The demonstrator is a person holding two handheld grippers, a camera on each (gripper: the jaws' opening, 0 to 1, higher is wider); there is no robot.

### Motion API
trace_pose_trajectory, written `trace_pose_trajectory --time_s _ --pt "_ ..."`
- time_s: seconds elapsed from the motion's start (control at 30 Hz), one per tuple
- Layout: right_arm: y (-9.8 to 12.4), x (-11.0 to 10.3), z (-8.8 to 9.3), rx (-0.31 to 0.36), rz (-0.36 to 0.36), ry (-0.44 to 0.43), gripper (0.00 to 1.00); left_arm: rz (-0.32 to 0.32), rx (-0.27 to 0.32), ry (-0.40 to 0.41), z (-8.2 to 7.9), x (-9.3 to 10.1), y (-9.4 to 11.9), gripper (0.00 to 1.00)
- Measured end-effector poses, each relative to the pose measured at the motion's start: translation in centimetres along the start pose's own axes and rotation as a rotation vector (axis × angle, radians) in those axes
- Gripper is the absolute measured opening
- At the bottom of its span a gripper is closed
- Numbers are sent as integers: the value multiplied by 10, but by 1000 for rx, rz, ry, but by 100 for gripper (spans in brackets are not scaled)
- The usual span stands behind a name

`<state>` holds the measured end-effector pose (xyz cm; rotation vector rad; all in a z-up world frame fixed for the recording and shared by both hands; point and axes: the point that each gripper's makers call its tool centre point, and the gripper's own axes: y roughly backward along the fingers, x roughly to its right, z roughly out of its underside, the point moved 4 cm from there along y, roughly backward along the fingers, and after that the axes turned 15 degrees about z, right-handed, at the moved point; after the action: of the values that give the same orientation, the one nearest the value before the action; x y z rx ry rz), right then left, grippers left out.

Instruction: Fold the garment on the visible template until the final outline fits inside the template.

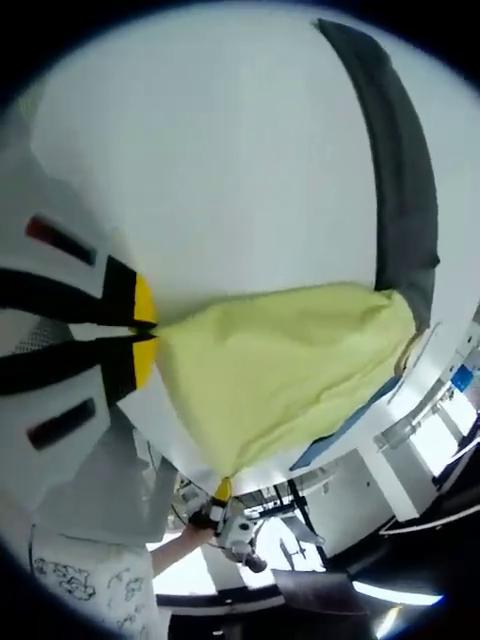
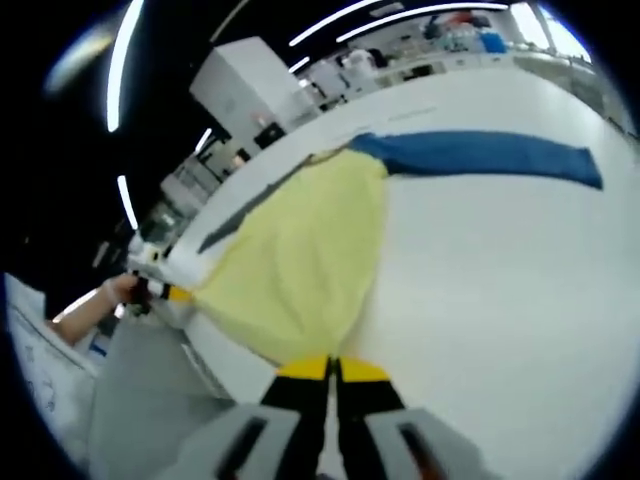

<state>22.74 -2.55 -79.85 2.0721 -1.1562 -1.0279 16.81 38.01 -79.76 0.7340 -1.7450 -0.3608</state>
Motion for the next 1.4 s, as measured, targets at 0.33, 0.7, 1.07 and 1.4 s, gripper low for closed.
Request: trace_pose_trajectory --time_s 0.33,0.7,1.07,1.4 --pt "-4 3 6 -15 12 -4 0 -25 -41 -20 10 -6 -9 0" --pt "1 5 2 42 2 66 22 12 -5 -158 4 6 -4 27" --pt "-1 9 -12 174 52 138 86 -82 83 -440 -28 -10 5 97" --pt "-2 25 -25 200 91 122 99 -98 184 -516 -44 3 13 99"
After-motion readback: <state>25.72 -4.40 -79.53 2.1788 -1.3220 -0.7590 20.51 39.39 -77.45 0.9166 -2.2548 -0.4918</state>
